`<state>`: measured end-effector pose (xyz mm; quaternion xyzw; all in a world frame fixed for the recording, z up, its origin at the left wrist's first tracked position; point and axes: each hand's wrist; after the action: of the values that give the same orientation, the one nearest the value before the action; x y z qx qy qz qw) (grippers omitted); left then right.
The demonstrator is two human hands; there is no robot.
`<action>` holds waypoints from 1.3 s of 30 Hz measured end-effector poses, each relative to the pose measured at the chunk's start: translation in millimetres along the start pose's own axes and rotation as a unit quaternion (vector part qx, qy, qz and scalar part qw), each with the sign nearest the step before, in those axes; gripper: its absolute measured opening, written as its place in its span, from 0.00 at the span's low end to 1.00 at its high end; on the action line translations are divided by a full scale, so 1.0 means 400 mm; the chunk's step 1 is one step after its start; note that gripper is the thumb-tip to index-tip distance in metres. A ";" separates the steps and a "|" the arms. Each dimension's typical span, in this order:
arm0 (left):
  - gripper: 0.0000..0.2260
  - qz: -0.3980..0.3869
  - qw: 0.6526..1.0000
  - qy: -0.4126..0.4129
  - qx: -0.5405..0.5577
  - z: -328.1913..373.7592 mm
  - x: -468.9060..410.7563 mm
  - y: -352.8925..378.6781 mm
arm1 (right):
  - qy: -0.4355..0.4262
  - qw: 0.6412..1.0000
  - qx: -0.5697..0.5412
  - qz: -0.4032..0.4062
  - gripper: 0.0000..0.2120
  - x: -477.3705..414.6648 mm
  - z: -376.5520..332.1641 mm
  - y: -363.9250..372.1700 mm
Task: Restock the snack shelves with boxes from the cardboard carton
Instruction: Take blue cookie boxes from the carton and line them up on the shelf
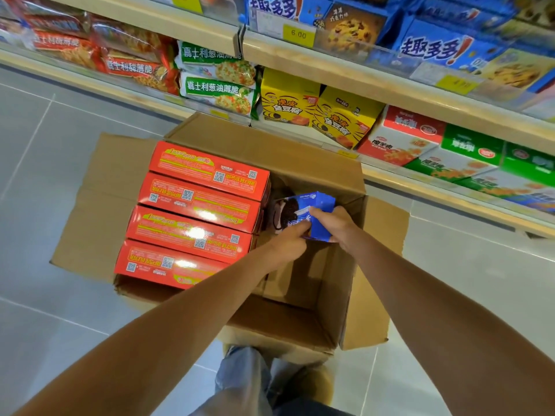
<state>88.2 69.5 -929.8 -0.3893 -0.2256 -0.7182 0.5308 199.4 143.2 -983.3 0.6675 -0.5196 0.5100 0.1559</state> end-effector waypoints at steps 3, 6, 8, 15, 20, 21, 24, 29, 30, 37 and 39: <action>0.32 -0.016 0.999 -0.006 0.030 0.032 0.052 0.027 | -0.005 0.997 0.077 0.025 0.32 0.057 -0.006 -0.047; 0.32 -0.007 0.999 -0.022 0.025 0.065 0.102 0.037 | -0.008 0.992 0.119 0.038 0.27 0.156 -0.035 -0.105; 0.29 0.018 0.999 -0.008 0.033 0.113 0.156 0.030 | -0.033 0.993 0.107 0.020 0.22 0.225 -0.062 -0.145; 0.31 0.125 0.957 0.157 -0.210 0.413 0.389 -0.090 | -0.125 0.975 0.134 -0.122 0.24 0.523 -0.273 -0.302; 0.33 0.081 0.823 0.214 -0.520 0.645 0.563 -0.222 | -0.176 0.949 0.220 -0.144 0.34 0.763 -0.492 -0.436; 0.30 0.090 0.804 0.240 -0.536 0.706 0.618 -0.242 | -0.189 0.945 0.228 -0.138 0.36 0.822 -0.535 -0.469; 0.30 0.093 0.774 0.276 -0.562 0.880 0.755 -0.276 | -0.226 0.944 0.202 -0.127 0.32 0.992 -0.653 -0.547; 0.30 0.046 0.810 0.294 -0.505 1.102 0.992 -0.288 | -0.287 0.936 0.188 -0.084 0.32 1.273 -0.809 -0.673; 0.22 0.056 0.808 0.315 -0.495 1.146 1.046 -0.292 | -0.312 0.931 0.178 -0.068 0.31 1.341 -0.835 -0.704; 0.22 0.187 0.809 0.402 -0.386 1.362 1.361 -0.344 | -0.412 0.898 0.151 0.047 0.32 1.694 -0.946 -0.864; 0.20 0.201 0.820 0.423 -0.330 1.420 1.442 -0.359 | -0.425 0.888 0.153 0.083 0.30 1.771 -0.961 -0.912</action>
<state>58.1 197.8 -118.2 -0.2355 0.3548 -0.7212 0.5463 268.3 198.3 -102.9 0.7907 -0.5048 0.2620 -0.2266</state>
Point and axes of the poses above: each hand's wrist, its own x-axis away from the middle knuckle, its own y-axis out of the palm, z = x × y, and after that the axes turned 1 degree about z, right-handed
